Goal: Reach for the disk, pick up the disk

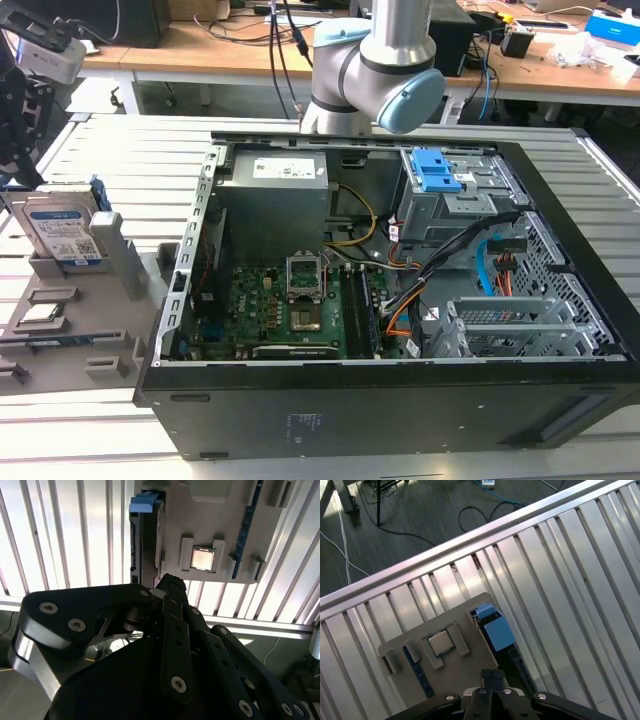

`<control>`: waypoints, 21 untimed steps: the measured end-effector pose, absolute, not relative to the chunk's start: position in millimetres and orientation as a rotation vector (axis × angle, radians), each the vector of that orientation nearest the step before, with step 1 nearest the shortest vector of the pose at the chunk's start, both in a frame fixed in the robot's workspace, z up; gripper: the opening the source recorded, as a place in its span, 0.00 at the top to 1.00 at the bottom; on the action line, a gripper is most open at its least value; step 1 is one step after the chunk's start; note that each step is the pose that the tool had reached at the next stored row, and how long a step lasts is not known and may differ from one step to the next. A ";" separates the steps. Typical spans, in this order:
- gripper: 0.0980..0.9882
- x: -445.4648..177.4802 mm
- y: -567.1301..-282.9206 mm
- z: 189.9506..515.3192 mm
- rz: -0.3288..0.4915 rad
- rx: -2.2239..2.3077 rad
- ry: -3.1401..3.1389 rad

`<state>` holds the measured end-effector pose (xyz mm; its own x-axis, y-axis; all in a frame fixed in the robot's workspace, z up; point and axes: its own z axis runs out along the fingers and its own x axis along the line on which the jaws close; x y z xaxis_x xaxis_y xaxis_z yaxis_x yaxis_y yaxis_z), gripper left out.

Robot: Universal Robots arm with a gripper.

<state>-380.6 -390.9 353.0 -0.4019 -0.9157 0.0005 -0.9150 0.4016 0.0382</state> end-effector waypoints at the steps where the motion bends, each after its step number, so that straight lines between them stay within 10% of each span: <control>1: 0.99 -380.6 -390.9 353.0 -0.049 1.719 -2.603; 21: 0.99 -380.6 -390.9 353.0 -0.046 1.935 -2.444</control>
<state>-380.6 -390.9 353.0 -0.2297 -0.9733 0.0005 -0.9725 0.2296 0.0382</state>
